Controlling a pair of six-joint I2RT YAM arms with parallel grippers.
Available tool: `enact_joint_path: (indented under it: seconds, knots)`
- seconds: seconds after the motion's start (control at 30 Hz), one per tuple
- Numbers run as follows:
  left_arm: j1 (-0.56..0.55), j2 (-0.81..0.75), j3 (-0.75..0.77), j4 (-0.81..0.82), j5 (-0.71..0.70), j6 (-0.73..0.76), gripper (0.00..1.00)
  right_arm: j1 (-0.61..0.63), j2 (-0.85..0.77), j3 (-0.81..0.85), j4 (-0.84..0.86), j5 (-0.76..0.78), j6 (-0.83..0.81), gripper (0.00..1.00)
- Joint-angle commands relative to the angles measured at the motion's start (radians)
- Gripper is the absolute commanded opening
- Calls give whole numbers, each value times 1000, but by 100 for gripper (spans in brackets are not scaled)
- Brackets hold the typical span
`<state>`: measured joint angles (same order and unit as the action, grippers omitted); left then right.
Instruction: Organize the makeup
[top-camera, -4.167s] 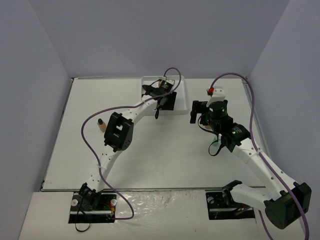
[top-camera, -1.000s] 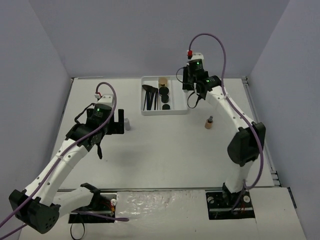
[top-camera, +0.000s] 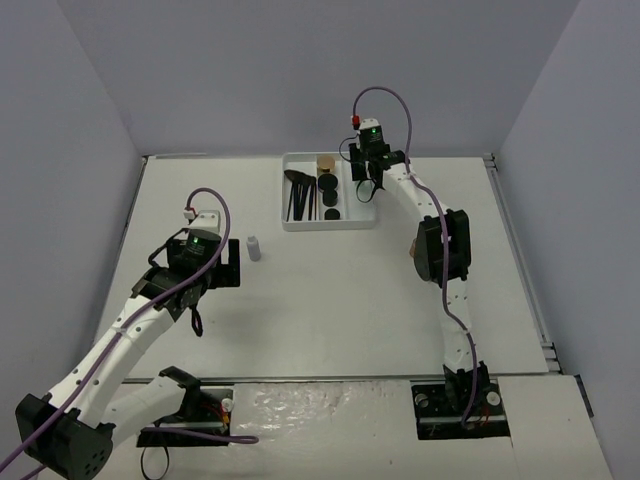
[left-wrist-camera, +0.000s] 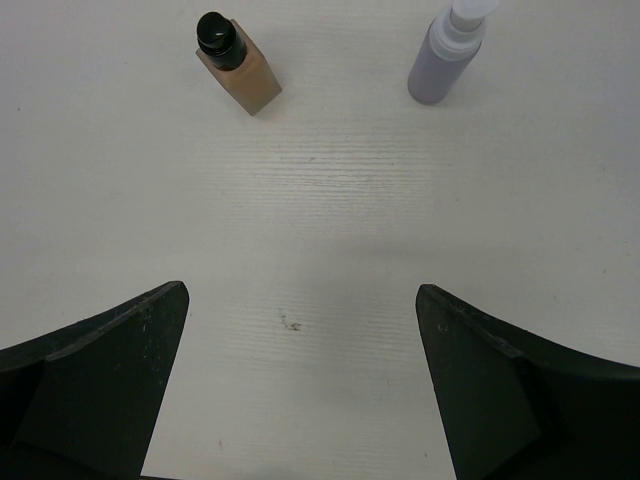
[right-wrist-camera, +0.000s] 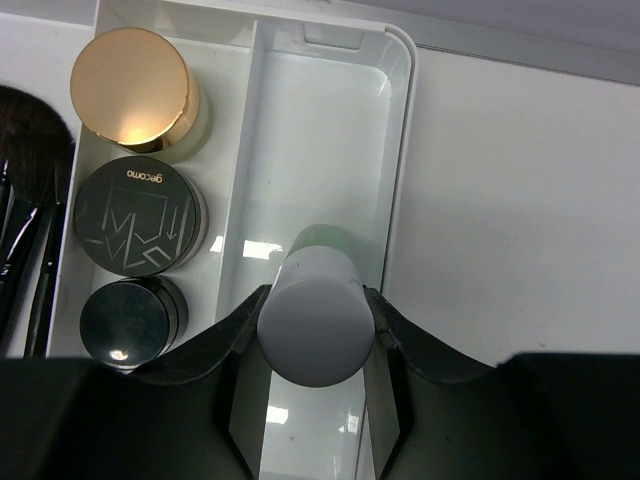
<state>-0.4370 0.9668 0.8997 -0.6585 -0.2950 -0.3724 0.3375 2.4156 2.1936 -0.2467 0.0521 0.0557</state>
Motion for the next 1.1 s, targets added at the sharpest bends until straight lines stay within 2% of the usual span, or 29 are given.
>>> enact_joint_path:
  seconds: [0.0, 0.23, 0.3, 0.73, 0.9, 1.07]
  knots:
    - [6, -1, 28, 36, -45, -6, 97, -7, -12, 55, 82, -15, 13, 0]
    - [6, 3, 28, 36, -49, -4, 97, -15, 3, 51, 81, -26, 25, 0]
    - [6, 4, 30, 36, -47, -2, 97, -15, 5, 51, 81, -27, 24, 3]
    - [6, 6, 30, 34, -46, -2, 97, -26, -1, 45, 82, -11, 29, 61]
    - [6, 9, 30, 33, -46, 0, 97, -25, -14, 53, 81, -13, 31, 74]
    - [6, 7, 32, 36, -43, 0, 97, -26, -103, 34, 83, -8, 42, 82]
